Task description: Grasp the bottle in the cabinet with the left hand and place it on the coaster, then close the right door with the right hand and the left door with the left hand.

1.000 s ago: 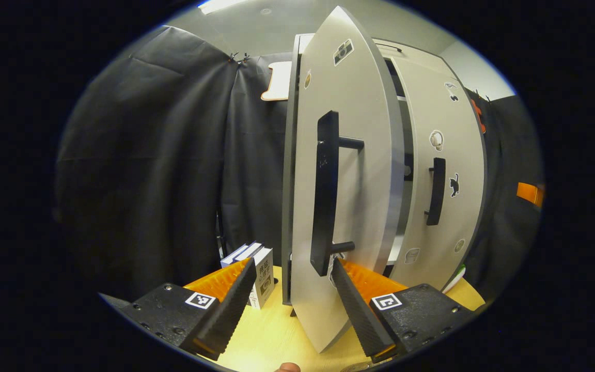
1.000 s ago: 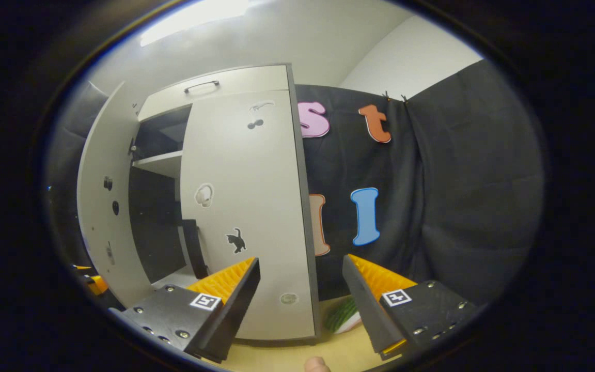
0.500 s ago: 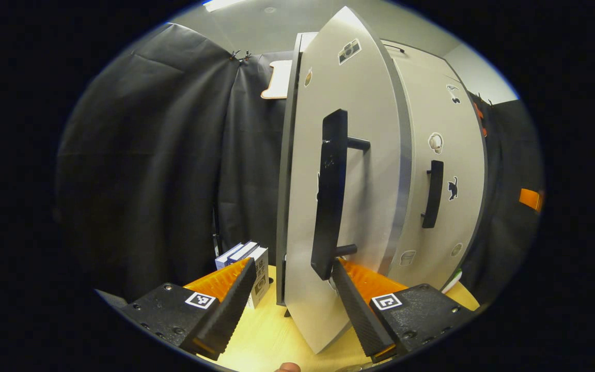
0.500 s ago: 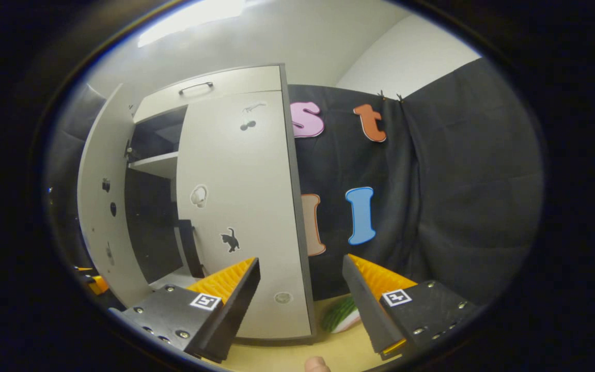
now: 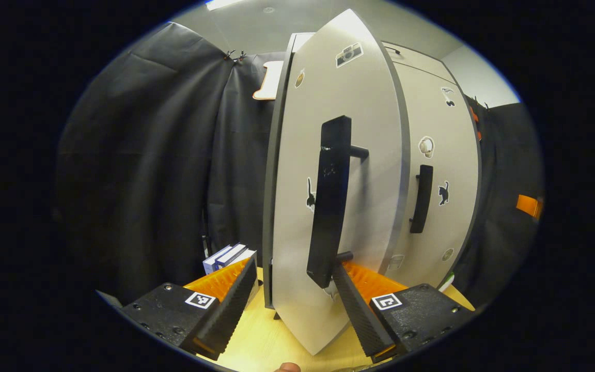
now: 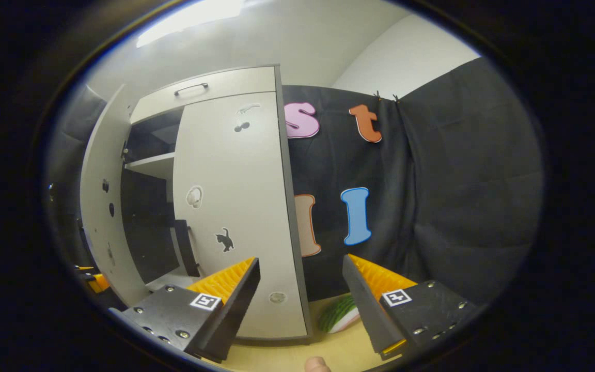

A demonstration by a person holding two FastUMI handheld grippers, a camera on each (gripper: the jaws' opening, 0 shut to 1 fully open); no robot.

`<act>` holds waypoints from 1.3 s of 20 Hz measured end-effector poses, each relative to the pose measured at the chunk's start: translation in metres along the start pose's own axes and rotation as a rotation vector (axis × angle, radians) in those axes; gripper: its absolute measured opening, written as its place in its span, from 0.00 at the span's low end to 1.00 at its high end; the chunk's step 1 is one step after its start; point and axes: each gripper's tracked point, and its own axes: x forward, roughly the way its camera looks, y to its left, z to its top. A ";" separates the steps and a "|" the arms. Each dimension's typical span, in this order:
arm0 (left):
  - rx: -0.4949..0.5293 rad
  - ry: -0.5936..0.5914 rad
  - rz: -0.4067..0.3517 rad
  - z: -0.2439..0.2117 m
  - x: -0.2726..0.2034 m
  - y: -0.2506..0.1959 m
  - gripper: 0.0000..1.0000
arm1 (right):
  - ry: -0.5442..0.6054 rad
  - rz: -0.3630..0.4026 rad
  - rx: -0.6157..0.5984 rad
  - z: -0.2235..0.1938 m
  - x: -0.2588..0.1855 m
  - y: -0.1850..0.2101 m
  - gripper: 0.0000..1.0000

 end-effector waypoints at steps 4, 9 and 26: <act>-0.014 -0.003 -0.052 0.001 0.003 -0.022 0.99 | -0.003 -0.001 -0.004 0.003 0.000 -0.001 0.92; -0.015 -0.002 -0.115 0.003 0.003 -0.051 0.99 | -0.002 0.006 -0.013 0.006 -0.006 0.002 0.97; -0.027 -0.080 -0.166 0.057 -0.025 -0.085 0.99 | 0.008 0.061 -0.025 0.006 -0.011 0.013 0.97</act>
